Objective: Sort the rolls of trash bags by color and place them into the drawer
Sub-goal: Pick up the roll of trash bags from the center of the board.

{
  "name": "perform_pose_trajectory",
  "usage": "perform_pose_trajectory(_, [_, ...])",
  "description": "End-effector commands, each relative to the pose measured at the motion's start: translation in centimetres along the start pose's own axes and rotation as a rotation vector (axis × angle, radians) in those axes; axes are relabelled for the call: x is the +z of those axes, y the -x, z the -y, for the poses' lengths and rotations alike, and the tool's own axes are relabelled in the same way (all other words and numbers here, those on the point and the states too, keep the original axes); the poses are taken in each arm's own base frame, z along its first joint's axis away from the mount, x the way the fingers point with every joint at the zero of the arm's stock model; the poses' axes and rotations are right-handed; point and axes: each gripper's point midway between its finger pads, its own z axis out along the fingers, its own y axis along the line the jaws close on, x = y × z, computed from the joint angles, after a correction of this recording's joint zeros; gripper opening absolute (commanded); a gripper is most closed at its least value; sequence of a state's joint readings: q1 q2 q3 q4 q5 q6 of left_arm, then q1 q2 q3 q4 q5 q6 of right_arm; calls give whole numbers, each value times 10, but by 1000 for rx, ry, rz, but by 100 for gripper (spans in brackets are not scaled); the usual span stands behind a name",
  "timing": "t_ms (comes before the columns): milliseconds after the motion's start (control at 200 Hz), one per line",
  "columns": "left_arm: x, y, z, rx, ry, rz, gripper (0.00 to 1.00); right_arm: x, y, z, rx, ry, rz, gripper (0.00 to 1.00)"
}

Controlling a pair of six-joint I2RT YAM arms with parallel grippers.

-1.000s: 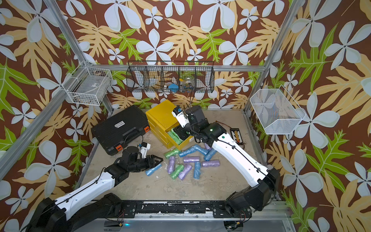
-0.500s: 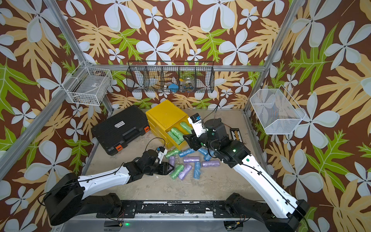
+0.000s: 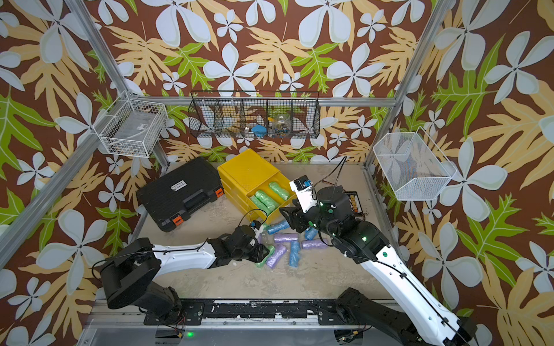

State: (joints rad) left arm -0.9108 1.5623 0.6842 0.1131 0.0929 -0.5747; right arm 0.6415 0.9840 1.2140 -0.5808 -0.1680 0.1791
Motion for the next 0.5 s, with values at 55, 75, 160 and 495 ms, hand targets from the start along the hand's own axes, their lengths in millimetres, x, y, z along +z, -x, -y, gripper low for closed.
perform_pose_trajectory(55, [7,-7,-7,4,26,-5,47,-1,3,-1,-8,4,5,58])
perform_pose_trajectory(75, [7,-8,-7,3,25,-6,47,-1,3,-1,-9,4,5,58])
perform_pose_trajectory(160, [8,-15,-10,-2,30,-15,47,1,4,-2,-11,8,5,58])
perform_pose_trajectory(495, [-2,-19,-11,-18,16,1,30,6,7,-8,8,47,13,57])
